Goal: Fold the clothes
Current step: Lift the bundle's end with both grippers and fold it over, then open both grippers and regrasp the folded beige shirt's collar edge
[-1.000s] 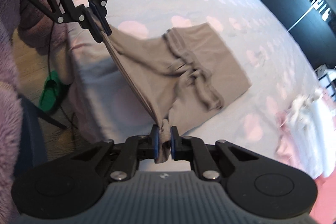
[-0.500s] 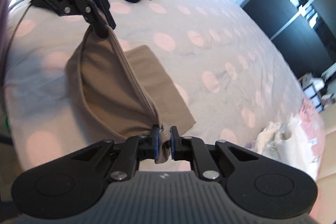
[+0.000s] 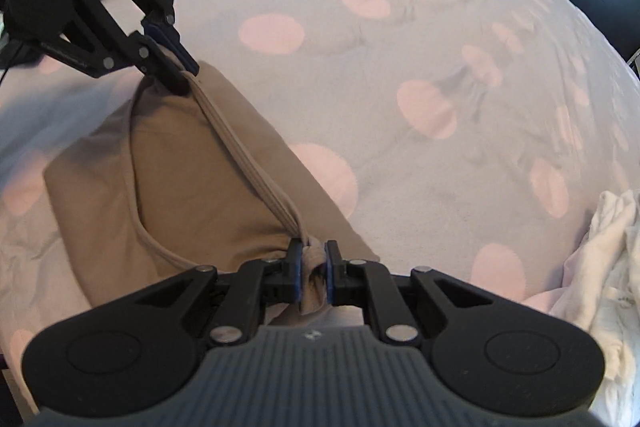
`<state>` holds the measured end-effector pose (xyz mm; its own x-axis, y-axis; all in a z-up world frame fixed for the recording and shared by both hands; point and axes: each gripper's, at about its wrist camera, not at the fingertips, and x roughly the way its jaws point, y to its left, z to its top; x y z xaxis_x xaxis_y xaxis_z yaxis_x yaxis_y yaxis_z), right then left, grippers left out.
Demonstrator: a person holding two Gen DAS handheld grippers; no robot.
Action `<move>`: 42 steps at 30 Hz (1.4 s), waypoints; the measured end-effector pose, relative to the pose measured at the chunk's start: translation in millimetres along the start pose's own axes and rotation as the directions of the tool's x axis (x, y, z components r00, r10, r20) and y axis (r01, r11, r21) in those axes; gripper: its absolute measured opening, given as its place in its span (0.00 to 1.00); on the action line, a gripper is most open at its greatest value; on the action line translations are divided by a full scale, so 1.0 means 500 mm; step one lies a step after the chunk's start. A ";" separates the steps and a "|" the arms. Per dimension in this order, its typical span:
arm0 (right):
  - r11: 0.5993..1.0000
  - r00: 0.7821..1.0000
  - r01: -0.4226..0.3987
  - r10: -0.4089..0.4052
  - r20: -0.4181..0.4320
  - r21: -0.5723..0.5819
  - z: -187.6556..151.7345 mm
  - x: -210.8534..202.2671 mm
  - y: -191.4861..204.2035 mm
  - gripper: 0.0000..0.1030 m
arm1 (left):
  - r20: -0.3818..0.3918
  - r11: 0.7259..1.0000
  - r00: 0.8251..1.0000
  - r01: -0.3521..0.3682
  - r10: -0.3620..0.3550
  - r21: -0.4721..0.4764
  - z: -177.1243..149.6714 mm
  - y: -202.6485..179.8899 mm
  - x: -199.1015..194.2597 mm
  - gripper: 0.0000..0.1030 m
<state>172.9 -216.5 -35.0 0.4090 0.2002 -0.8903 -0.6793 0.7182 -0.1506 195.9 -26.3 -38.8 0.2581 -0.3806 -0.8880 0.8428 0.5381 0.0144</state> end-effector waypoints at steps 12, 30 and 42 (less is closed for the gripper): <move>0.973 0.990 0.136 -0.139 0.000 0.186 0.010 -0.009 -0.045 0.42 | 0.180 0.977 0.968 -0.147 0.174 -0.151 0.007 0.031 -0.049 0.25; 0.908 0.979 0.030 -0.110 0.169 0.418 -0.047 -0.014 -0.014 0.08 | 0.174 0.963 0.974 -0.097 0.144 -0.252 -0.061 -0.019 -0.032 0.23; 0.858 0.992 0.019 -0.079 0.095 0.514 -0.023 0.069 -0.058 0.08 | 0.077 0.953 0.988 -0.109 0.136 -0.284 -0.034 0.015 0.046 0.23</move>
<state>199.8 -238.3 -66.5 0.5175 0.2050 -0.8308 -0.2614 0.9624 0.0746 200.2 -18.2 -67.2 0.4063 -0.3608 -0.8395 0.6406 0.7676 -0.0198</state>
